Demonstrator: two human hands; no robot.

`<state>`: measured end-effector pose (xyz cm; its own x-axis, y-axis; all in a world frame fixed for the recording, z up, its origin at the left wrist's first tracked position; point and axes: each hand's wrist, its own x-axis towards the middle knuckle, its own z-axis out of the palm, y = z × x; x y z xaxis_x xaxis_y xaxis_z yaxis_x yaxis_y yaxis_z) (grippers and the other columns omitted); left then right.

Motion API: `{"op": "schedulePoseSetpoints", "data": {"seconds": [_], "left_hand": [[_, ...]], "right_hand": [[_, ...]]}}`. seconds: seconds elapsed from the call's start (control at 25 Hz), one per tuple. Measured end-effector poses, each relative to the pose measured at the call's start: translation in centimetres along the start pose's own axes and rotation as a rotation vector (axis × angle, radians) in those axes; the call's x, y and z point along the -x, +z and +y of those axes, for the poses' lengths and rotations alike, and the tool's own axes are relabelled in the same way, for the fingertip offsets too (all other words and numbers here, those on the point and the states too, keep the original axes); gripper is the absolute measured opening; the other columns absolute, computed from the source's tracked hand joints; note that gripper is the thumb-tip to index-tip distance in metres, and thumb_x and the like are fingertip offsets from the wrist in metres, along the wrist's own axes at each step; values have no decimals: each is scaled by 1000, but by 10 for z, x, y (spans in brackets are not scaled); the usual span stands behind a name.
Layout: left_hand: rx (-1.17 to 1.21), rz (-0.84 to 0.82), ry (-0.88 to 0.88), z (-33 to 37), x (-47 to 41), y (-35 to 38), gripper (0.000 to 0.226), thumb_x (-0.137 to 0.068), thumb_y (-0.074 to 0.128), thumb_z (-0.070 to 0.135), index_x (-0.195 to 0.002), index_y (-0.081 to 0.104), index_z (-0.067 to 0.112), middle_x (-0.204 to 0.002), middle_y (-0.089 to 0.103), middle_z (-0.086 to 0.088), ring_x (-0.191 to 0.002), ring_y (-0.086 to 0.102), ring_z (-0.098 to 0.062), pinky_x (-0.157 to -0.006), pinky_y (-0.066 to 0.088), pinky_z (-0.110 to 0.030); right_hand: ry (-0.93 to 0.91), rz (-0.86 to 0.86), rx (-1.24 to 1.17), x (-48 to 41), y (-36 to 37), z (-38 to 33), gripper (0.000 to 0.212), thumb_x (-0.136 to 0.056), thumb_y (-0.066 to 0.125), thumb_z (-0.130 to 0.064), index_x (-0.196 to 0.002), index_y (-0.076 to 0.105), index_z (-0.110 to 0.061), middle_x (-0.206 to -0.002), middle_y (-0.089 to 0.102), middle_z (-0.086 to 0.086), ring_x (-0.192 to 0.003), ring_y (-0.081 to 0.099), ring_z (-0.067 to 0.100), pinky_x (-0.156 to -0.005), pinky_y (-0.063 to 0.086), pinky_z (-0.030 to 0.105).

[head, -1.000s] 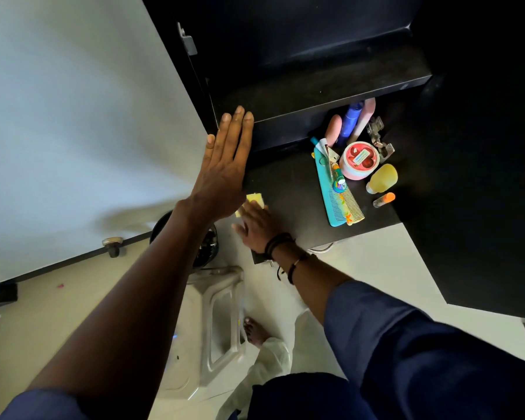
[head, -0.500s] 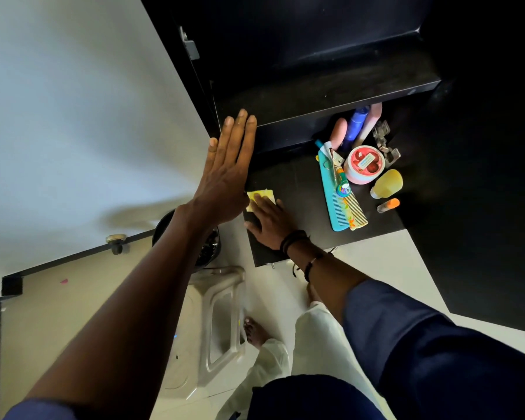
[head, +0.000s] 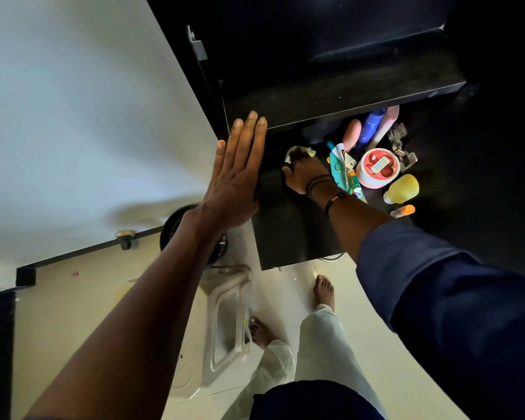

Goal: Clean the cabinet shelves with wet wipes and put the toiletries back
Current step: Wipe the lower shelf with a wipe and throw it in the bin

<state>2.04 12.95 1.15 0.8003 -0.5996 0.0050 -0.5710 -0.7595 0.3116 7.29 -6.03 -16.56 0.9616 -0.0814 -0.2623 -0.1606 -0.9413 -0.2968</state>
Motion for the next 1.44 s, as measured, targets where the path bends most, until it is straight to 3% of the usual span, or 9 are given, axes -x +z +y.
{"op": "schedulePoseSetpoints", "data": {"seconds": [0.16,0.28,0.44,0.56,0.76,0.96,1.16,1.28,1.44], "left_hand": [[-15,-5,-8,-1,-1,2,114,-66,67,-5,-150,-8,13,-159,-12,-8,-141,-25,-19,-116,-11,-41],[-15,-23,-13,0,-1,0,113,-65,63,-7,-150,-9,14,-159,-13,-7,-141,-26,-18,-116,-11,-41],[-34,-4,-27,1,0,2,120,-65,69,-4,-149,-14,18,-158,-15,-4,-140,-28,-16,-113,-16,-36],[-43,0,-43,1,-2,4,124,-61,69,-8,-148,-16,20,-158,-17,-2,-141,-28,-17,-112,-17,-36],[-24,-27,-50,3,0,-1,114,-66,62,-4,-149,-14,16,-158,-18,-4,-139,-30,-15,-114,-17,-35],[-33,-27,-36,4,1,0,111,-72,67,2,-149,-12,15,-158,-15,-7,-141,-26,-19,-116,-11,-42],[-59,-3,-17,0,0,6,123,-65,76,4,-149,-13,17,-159,-14,-5,-141,-26,-19,-114,-12,-41],[-30,2,-24,-1,-2,3,115,-67,66,-3,-149,-11,15,-159,-13,-7,-140,-26,-18,-115,-12,-40],[-8,-14,-17,2,0,-3,106,-69,57,-6,-150,-8,12,-159,-13,-8,-139,-26,-17,-115,-14,-38]], "right_hand": [[-189,-123,-112,27,39,-58,50,-84,44,-28,-132,47,-15,-135,51,9,-122,50,29,-106,40,37],[-270,-80,-54,58,53,-46,52,-87,38,-30,-134,51,-13,-138,53,8,-125,51,26,-113,31,41],[-77,-9,105,31,10,18,60,-87,29,-34,-141,41,-12,-147,43,9,-136,39,24,-116,16,39],[0,-15,57,0,-11,15,56,-86,50,-22,-139,42,-9,-145,43,15,-137,36,29,-116,20,39],[-93,-206,-182,21,18,-75,50,-87,54,-24,-136,44,-17,-137,48,8,-123,48,28,-101,42,39],[-137,-83,-25,17,15,-50,56,-90,44,-27,-144,35,-23,-152,33,0,-143,24,19,-119,10,42],[113,-21,-5,11,1,10,70,-83,50,-30,-148,28,-14,-156,22,10,-145,18,26,-119,12,43],[39,-102,-192,3,3,-31,67,-77,40,-38,-139,42,-15,-149,36,10,-138,31,31,-116,24,41],[-146,-125,-89,14,24,-91,50,-96,43,-28,-142,33,-13,-150,34,8,-139,30,24,-116,21,38]]}}
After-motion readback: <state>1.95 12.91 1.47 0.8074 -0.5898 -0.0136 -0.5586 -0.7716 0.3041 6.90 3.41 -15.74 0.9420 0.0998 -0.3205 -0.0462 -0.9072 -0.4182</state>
